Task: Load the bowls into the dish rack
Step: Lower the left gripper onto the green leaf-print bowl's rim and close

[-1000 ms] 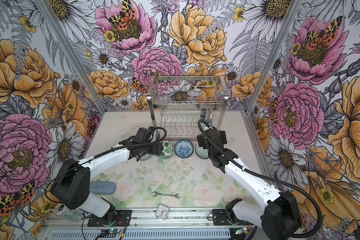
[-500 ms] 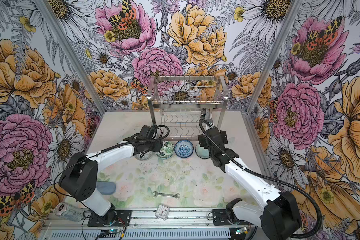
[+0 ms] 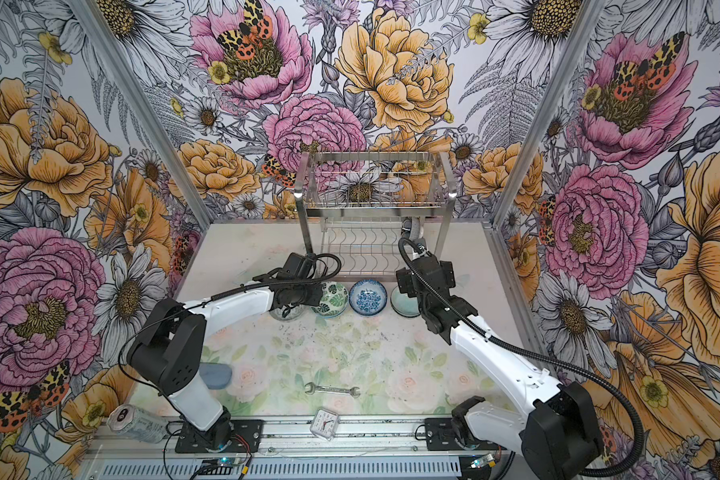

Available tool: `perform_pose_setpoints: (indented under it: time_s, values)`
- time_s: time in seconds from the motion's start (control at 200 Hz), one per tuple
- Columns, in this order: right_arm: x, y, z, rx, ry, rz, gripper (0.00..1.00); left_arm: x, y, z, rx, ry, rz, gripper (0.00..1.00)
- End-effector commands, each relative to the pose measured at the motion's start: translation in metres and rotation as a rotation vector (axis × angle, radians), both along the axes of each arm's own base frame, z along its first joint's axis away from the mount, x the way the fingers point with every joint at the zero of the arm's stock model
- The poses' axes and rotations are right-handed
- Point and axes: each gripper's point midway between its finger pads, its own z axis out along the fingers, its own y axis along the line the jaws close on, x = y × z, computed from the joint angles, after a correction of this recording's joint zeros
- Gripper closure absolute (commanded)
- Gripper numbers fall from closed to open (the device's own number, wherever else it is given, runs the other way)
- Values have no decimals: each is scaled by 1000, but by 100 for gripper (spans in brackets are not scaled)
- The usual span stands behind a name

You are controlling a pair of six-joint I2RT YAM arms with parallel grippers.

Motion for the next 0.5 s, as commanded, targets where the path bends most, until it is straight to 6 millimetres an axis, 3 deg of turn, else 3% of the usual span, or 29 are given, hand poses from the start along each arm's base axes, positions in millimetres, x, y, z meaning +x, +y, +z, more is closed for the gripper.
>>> perform_pose_setpoints:
  time_s: [0.0, 0.495]
  values:
    - [4, 1, 6, 19, -11, -1, 0, 12, 1, 13, -13, -47, 19, 68]
    - [4, 2, 4, 27, -5, 6, 1, 12, 5, 30, -14, -79, 26, 87]
